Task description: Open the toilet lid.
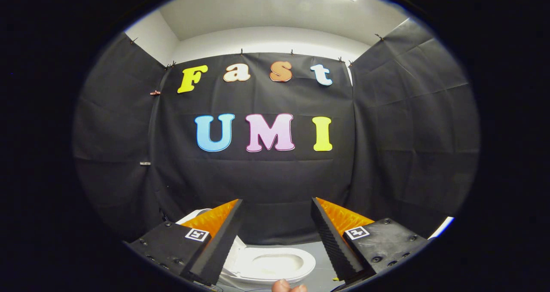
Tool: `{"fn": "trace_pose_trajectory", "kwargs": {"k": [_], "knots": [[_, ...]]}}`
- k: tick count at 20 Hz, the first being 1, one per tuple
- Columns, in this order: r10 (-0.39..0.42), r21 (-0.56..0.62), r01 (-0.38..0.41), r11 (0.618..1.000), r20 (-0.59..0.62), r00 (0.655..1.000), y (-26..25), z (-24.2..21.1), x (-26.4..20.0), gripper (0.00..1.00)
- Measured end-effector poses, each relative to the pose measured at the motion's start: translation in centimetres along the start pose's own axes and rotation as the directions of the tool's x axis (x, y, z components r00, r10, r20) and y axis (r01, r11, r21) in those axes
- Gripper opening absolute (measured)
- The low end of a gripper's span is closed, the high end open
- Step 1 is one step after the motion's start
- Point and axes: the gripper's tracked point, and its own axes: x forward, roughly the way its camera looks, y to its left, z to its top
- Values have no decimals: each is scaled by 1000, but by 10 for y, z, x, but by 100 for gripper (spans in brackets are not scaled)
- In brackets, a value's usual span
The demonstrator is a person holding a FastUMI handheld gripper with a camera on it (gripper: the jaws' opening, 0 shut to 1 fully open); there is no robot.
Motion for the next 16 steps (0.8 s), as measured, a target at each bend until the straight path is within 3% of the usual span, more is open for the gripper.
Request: {"fn": "trace_pose_trajectory", "kwargs": {"k": [16], "knots": [[-16,-23,16,1000,-1,1000,-3,-1,2,99]]}}
